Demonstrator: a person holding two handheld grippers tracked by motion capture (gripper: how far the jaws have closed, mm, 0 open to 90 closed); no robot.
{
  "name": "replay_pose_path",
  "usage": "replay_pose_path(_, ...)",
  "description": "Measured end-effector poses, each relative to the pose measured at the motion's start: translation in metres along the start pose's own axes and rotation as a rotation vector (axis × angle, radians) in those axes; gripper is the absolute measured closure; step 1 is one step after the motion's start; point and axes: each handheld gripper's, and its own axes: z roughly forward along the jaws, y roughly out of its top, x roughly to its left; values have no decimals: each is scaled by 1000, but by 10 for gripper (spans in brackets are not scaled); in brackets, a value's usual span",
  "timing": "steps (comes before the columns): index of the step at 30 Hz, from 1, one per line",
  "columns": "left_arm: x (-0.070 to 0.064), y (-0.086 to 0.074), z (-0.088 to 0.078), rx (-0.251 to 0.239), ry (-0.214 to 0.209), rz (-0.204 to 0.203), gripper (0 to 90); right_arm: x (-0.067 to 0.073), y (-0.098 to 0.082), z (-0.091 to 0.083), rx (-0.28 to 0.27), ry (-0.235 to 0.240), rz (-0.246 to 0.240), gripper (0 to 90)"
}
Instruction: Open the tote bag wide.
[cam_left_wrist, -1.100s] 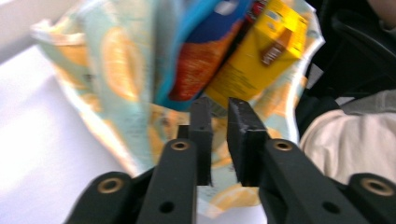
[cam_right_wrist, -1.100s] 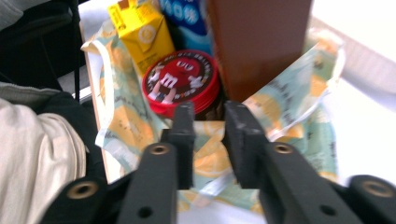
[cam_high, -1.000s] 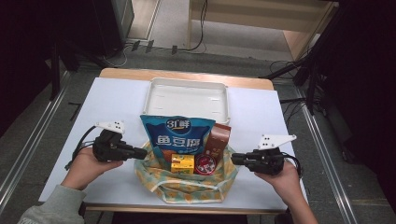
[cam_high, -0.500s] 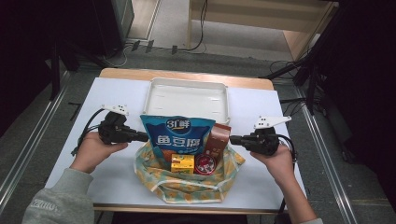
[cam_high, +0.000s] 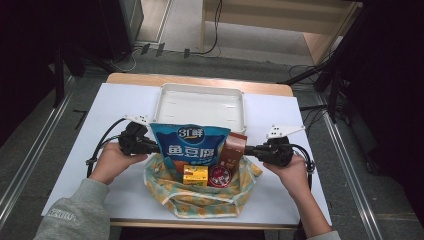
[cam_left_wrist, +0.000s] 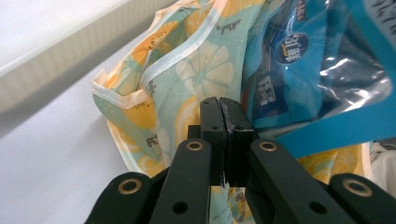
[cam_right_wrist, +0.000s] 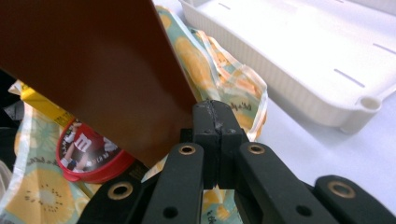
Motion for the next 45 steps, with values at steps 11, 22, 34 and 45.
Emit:
replay_pose_path(11, 8, -11, 13, 6, -3, -35, 895, 0, -18, 16, 55, -4, -9, 900)
replay_pose_path(22, 12, -20, 21, 20, 6, -51, 891, -1, -32, 27, 72, 3, 7, 900)
replay_pose_path(34, 17, -29, 30, 27, 11, -65, 891, -10, -45, 37, 98, 32, 8, 900)
replay_pose_path(45, 23, -35, 37, 59, 15, -72, 889, -14, -50, 43, 131, 40, -6, 900)
